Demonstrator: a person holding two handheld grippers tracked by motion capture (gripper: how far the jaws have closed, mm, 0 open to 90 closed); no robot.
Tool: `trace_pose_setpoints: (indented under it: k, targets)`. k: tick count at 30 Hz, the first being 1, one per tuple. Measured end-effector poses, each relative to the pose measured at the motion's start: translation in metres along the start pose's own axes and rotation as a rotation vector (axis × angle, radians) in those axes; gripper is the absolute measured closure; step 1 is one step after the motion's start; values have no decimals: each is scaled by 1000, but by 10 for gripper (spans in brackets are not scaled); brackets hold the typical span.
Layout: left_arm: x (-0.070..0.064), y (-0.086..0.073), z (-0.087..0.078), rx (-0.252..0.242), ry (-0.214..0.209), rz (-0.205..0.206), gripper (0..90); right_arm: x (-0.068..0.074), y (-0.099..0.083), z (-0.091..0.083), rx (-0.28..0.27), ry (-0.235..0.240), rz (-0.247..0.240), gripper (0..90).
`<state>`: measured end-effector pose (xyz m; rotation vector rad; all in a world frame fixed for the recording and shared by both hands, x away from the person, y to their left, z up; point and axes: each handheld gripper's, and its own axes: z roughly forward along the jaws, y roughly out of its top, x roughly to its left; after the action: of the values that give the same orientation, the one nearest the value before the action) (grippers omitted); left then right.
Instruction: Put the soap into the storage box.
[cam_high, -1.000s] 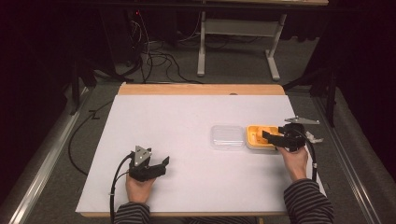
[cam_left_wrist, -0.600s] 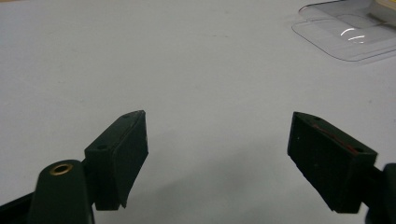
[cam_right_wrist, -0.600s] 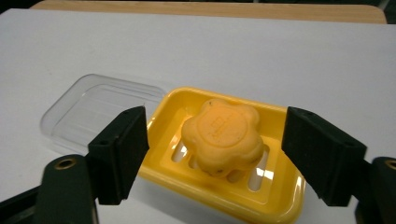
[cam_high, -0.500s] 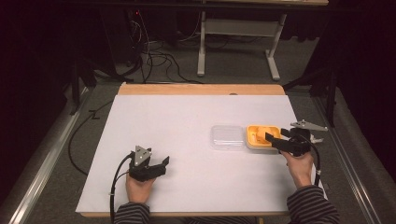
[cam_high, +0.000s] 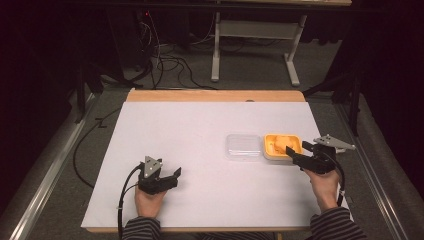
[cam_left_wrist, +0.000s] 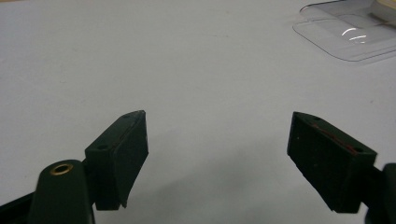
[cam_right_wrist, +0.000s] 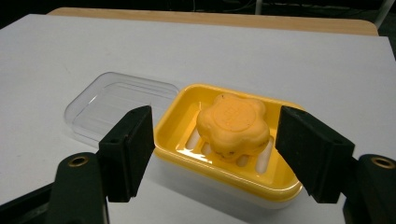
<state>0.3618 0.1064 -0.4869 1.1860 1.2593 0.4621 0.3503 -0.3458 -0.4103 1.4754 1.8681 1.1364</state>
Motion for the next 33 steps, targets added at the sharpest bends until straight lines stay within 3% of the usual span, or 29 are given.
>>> trace_pose_setpoints:
  k: [19,33]
  targets:
    - [-1,0,0,-4,-6,-3,209,17,-16,-20,-40,20,-45,287]
    - [0,0,0,3,-4,1,208,28,-23,-30,-59,58,-44,288]
